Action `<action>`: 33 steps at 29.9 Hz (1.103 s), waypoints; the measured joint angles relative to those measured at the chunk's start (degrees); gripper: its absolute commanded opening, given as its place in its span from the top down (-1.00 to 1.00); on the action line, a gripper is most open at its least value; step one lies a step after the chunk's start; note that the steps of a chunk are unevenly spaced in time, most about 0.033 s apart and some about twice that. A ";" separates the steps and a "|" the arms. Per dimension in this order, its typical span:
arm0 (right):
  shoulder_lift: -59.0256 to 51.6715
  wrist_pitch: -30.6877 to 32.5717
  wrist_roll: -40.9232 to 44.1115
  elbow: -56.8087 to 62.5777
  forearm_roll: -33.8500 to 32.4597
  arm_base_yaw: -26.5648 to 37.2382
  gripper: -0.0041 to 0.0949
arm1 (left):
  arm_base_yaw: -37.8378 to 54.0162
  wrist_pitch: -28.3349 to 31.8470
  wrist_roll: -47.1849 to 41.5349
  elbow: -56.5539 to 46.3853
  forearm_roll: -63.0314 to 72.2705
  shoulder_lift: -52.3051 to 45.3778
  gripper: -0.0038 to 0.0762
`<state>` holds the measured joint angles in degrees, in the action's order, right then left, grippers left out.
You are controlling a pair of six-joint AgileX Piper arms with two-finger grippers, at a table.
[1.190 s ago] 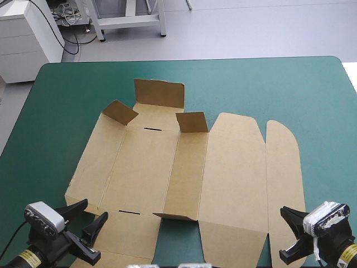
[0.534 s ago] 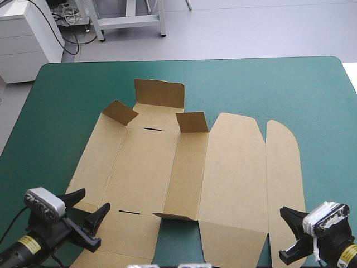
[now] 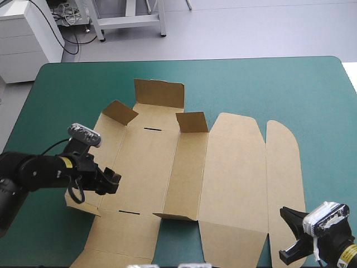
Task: Fold the box
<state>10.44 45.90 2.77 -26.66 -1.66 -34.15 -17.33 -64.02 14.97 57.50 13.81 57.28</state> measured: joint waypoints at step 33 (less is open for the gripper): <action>0.00 0.00 0.00 0.00 0.00 0.00 0.95 | 34.81 -6.36 14.18 8.07 7.47 28.37 -0.36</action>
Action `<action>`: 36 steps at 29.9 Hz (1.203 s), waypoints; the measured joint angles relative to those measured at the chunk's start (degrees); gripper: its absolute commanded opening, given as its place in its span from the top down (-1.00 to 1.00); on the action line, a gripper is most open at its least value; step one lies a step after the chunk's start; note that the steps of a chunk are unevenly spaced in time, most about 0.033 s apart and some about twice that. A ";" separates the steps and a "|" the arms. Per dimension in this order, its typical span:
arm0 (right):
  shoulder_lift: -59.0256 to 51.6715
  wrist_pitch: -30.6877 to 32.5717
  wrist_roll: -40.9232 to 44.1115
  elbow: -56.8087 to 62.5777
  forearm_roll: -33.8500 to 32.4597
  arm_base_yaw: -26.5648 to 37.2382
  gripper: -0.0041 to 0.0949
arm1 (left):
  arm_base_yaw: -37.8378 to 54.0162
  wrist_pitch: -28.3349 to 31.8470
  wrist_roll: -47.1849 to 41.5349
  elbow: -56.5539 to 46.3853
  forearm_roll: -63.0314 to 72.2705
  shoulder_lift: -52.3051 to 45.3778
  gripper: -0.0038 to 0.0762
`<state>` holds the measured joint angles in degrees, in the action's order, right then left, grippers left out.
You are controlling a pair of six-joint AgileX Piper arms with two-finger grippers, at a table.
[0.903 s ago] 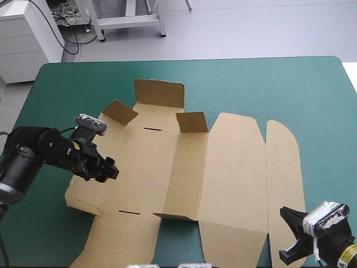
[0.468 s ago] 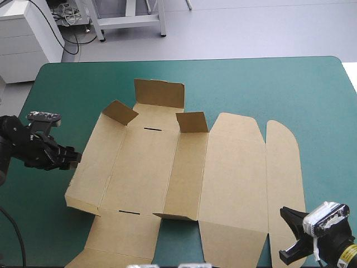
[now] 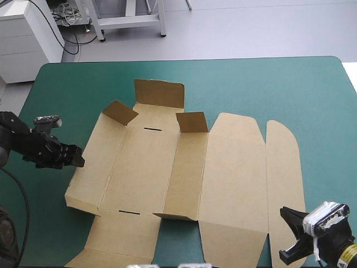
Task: Fold the box
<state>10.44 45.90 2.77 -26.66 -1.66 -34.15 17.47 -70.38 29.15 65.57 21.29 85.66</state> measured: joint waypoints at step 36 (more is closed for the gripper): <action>0.00 0.00 0.00 0.00 -1.98 0.00 0.95 | -4.97 1.59 5.48 -7.44 9.61 8.39 0.90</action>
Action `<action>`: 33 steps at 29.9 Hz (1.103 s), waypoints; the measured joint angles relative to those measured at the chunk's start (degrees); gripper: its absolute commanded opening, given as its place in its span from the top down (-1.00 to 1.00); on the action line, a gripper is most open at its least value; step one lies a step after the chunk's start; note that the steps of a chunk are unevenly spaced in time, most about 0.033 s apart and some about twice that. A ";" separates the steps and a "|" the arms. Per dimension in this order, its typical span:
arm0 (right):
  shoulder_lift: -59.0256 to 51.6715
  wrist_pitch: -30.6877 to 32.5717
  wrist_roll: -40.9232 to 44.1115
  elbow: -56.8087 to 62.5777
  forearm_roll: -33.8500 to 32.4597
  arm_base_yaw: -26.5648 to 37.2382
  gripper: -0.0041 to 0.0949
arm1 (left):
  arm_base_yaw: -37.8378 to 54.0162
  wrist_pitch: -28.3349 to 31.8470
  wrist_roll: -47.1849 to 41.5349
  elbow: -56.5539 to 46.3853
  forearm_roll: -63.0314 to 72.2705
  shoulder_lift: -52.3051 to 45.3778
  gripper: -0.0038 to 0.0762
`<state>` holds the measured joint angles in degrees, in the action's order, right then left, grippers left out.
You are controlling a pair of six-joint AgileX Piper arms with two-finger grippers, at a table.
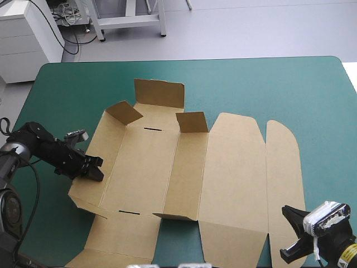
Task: Fold the box
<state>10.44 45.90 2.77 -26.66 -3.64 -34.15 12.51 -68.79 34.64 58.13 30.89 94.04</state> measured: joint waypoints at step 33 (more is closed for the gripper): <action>0.00 0.00 0.00 0.00 -0.41 0.00 0.95 | -43.82 9.19 2.45 32.57 -49.57 0.51 0.92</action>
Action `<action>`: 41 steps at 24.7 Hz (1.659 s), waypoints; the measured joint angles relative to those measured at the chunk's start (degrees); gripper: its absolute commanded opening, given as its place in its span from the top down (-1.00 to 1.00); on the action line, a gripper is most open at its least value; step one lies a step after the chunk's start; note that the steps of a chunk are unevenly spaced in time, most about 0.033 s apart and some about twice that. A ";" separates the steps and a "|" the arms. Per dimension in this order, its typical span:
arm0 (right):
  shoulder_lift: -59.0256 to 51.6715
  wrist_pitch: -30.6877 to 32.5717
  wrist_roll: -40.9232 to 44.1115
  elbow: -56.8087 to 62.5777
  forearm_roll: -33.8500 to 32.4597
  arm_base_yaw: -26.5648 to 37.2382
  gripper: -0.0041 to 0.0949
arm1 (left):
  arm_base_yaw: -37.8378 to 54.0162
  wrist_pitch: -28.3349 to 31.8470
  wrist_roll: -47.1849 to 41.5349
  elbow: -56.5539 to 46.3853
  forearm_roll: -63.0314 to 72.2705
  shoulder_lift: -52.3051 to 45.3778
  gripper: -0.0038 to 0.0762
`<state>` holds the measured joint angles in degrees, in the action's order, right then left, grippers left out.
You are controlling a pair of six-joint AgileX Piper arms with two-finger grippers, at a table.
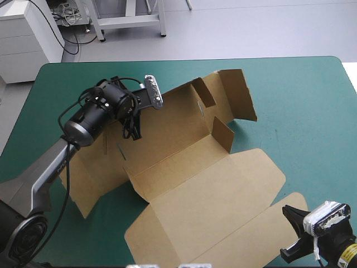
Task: Fold the box
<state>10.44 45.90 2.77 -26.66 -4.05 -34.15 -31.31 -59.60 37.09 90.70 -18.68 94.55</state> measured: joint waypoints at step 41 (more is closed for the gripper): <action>-0.13 -0.51 0.24 0.41 -0.12 0.00 -0.15 | -19.18 29.01 -32.39 -31.94 -50.65 -13.23 0.92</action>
<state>10.31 45.39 3.02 -26.26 -4.17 -34.15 -50.49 -30.59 4.70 58.76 -69.33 81.32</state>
